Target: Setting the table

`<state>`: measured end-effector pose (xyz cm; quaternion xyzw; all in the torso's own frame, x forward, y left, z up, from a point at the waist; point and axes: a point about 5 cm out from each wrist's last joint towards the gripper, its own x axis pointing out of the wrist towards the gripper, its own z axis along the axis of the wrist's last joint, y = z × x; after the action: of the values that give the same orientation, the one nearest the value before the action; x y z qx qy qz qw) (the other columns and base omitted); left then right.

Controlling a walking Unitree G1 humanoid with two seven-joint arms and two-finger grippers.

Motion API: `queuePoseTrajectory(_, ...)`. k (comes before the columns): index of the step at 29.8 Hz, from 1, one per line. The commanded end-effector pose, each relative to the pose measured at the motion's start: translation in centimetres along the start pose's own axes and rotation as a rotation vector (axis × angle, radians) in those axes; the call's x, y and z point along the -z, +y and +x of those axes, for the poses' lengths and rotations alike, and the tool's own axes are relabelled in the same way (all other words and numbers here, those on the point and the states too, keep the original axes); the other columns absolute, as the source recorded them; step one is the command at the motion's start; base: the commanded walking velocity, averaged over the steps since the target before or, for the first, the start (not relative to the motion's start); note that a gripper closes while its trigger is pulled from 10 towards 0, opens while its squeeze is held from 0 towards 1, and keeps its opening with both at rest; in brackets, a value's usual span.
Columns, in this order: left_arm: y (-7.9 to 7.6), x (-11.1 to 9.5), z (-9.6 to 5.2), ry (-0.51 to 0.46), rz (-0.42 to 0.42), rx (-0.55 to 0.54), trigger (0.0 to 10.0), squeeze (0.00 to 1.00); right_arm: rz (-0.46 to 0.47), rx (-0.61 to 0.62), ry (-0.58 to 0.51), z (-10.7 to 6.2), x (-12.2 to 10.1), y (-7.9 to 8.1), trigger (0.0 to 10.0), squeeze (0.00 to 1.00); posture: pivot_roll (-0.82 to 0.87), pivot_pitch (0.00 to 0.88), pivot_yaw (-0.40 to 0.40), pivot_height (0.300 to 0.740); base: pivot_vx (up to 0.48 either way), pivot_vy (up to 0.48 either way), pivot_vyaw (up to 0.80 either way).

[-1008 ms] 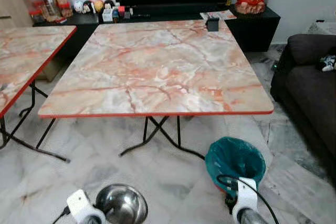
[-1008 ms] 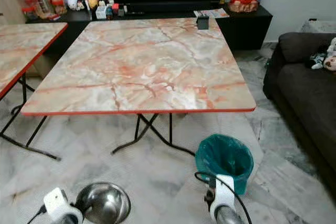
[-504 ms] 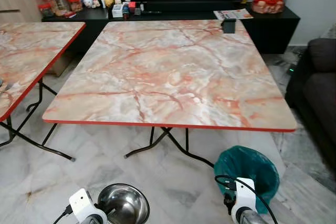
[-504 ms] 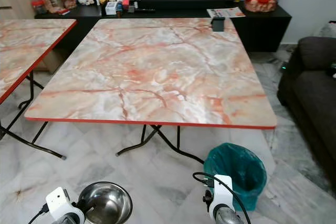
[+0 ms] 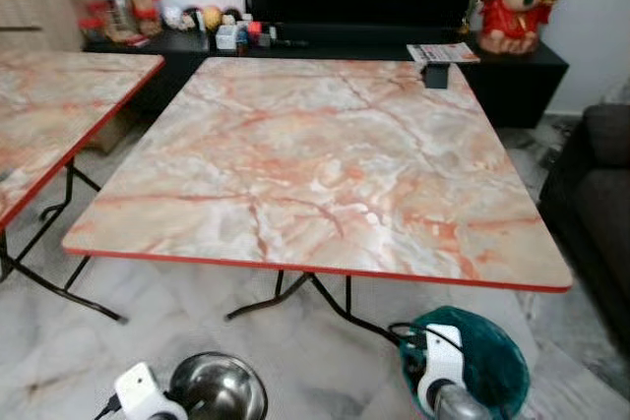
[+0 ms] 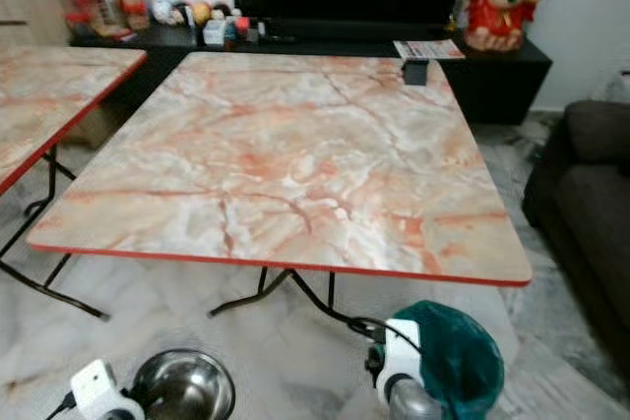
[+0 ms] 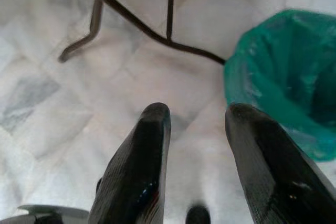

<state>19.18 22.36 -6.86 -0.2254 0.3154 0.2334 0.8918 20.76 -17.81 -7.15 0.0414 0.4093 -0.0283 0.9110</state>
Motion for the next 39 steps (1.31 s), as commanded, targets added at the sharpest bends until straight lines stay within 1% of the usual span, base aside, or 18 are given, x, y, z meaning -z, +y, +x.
queuePoseTrajectory(1, -0.3, -0.5, 0.0, -0.043, -0.015, -0.004, 10.0, 0.0, -0.004, 0.023, 0.01, -0.2, 0.3, -0.9, 10.0, 0.0, 0.06, 0.0, 0.018, 0.74, 0.0, 0.0, 0.0)
queuePoseTrajectory(4, 0.4, -2.1, -0.1, -0.174, -0.049, -0.046, 10.0, 0.0, -0.004, 0.025, 0.011, -0.2, 0.3, -1.0, 10.0, 0.0, 0.07, 0.0, 0.01, 0.74, 0.0, 0.0, 0.0)
queuePoseTrajectory(5, 1.4, -3.4, -0.3, -0.268, -0.071, -0.107, 10.0, 0.0, -0.006, 0.025, 0.012, -0.2, 0.3, -1.1, 10.0, 0.0, 0.08, 0.0, 0.004, 0.74, 0.0, 0.0, 0.0)
queuePoseTrajectory(9, 3.2, -6.0, -1.4, -0.456, -0.065, -0.212, 10.0, 0.0, -0.029, 0.011, 0.018, -0.1, 0.2, -0.9, 10.0, 0.0, 0.11, 0.0, -0.021, 0.74, 0.0, 0.0, 0.0)
queuePoseTrajectory(10, 3.2, -6.0, -1.4, -0.456, -0.065, -0.212, 10.0, 0.0, -0.029, 0.011, 0.018, -0.1, 0.2, -0.9, 10.0, 0.0, 0.11, 0.0, -0.021, 0.74, 0.0, 0.0, 0.0)
queuePoseTrajectory(13, 5.2, -10.5, -3.5, -0.694, -0.06, -0.35, 10.0, 0.0, -0.045, -0.002, 0.016, 0.0, 0.0, -0.7, 10.0, 0.0, 0.14, 0.0, -0.037, 0.74, 0.0, 0.0, 0.0)
queuePoseTrajectory(19, 5.2, -17.1, -7.5, -0.994, 0.009, -0.427, 10.0, 0.0, -0.066, -0.016, 0.012, 0.1, -0.4, -0.4, 10.0, 0.0, 0.16, 0.0, -0.042, 0.74, 0.0, 0.0, 0.0)
queuePoseTrajectory(21, 5.0, -17.7, -7.9, -1.017, 0.016, -0.433, 10.0, 0.0, -0.067, -0.016, 0.012, 0.1, -0.4, -0.4, 10.0, 0.0, 0.16, 0.0, -0.042, 0.74, 0.0, 0.0, 0.0)
queuePoseTrajectory(22, 3.8, -21.2, -9.5, -1.143, 0.044, -0.412, 10.0, 0.0, -0.082, -0.027, 0.016, 0.1, -0.4, -0.2, 10.0, 0.0, 0.17, 0.0, -0.04, 0.74, 0.0, 0.0, 0.0)
queuePoseTrajectory(24, 2.4, -24.2, -11.0, -1.241, 0.042, -0.368, 10.0, 0.0, -0.087, -0.033, 0.019, 0.1, -0.3, 0.1, 10.0, 0.0, 0.17, 0.0, -0.031, 0.74, 0.0, 0.0, 0.0)
queuePoseTrajectory(25, 2.1, -24.6, -11.2, -1.248, 0.039, -0.358, 10.0, 0.0, -0.086, -0.034, 0.019, 0.1, -0.3, 0.1, 10.0, 0.0, 0.17, 0.0, -0.031, 0.74, 0.0, 0.0, 0.0)
queuePoseTrajectory(27, -0.6, -27.0, -11.8, -1.284, -0.015, -0.202, 10.0, 0.0, -0.07, -0.032, 0.017, 0.1, -0.3, 0.3, 10.0, 0.0, 0.16, 0.0, -0.02, 0.74, 0.0, 0.0, 0.0)
queuePoseTrajectory(29, -2.3, -27.8, -11.8, -1.279, -0.047, -0.108, 10.0, 0.0, -0.069, -0.03, 0.018, 0.1, -0.3, 0.3, 10.0, 0.0, 0.16, 0.0, -0.015, 0.74, 0.0, 0.0, 0.0)
queuePoseTrajectory(32, -8.9, -28.2, -10.5, -1.199, 0.041, 0.189, 10.0, 0.0, -0.073, -0.031, 0.023, 0.1, -0.2, 0.5, 10.0, 0.0, 0.14, 0.0, 0.009, 0.74, 0.0, 0.0, 0.0)
queuePoseTrajectory(35, -10.5, -27.8, -9.9, -1.147, 0.024, 0.266, 10.0, 0.0, -0.069, -0.03, 0.022, 0.1, -0.2, 0.5, 10.0, 0.0, 0.13, 0.0, 0.021, 0.74, 0.0, 0.0, 0.0)
queuePoseTrajectory(36, -11.6, -27.4, -9.4, -1.097, -0.014, 0.32, 10.0, 0.0, -0.059, -0.026, 0.02, 0.1, -0.2, 0.6, 10.0, 0.0, 0.1, 0.0, 0.036, 0.74, 0.0, 0.0, 0.0)
queuePoseTrajectory(37, -14.2, -26.4, -8.6, -0.961, -0.103, 0.454, 10.0, 0.0, -0.04, -0.017, 0.014, 0.1, -0.2, 0.6, 10.0, 0.0, 0.08, 0.0, 0.051, 0.74, 0.0, 0.0, 0.0)
queuePoseTrajectory(39, -16.2, -25.5, -8.3, -0.848, -0.167, 0.565, 10.0, 0.0, -0.028, -0.01, 0.01, 0.2, -0.3, 0.6, 10.0, 0.0, 0.07, 0.0, 0.052, 0.74, 0.0, 0.0, 0.0)
